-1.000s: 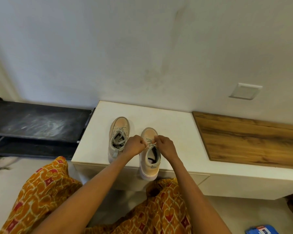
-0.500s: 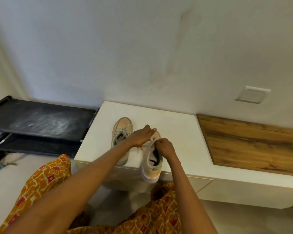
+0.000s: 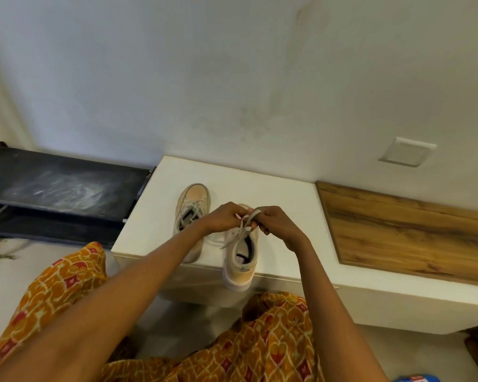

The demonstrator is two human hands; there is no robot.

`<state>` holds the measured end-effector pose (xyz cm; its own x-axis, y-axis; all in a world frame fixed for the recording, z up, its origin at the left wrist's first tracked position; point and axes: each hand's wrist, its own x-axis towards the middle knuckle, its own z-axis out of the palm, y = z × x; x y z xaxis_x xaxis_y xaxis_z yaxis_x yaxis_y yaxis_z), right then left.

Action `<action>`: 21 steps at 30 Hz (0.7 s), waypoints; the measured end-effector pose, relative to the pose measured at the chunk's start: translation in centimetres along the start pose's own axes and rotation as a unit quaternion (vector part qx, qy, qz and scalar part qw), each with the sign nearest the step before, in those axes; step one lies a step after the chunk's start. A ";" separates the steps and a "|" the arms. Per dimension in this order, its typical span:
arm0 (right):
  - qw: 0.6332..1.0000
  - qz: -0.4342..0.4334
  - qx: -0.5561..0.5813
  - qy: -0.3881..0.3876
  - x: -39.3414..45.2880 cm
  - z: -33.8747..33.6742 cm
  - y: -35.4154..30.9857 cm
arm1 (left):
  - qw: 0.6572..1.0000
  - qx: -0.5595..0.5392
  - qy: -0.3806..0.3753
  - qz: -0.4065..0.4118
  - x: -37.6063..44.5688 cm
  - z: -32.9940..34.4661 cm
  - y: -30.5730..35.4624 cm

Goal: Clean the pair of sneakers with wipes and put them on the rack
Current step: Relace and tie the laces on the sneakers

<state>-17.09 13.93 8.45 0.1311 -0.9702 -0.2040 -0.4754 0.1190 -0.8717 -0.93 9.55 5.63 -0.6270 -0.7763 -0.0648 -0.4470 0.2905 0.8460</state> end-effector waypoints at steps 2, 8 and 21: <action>0.999 0.000 -0.032 -0.003 -0.2 -0.6 0.4 | 0.997 -0.059 0.009 -0.052 0.2 -0.1 -0.9; 0.995 -0.033 -0.077 0.061 -0.7 -0.7 2.0 | 0.972 -0.203 0.022 -0.121 -0.6 0.4 -2.0; 0.968 -0.131 -0.131 0.169 -0.8 1.9 2.5 | 0.977 -0.095 0.175 -0.082 0.3 2.8 -0.5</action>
<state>-16.75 15.42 5.62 0.0062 -0.9789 0.2043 -0.6745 -0.1549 -0.7219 -2.72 10.72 3.74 -0.2862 -0.9568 -0.0518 -0.3756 0.0623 0.9247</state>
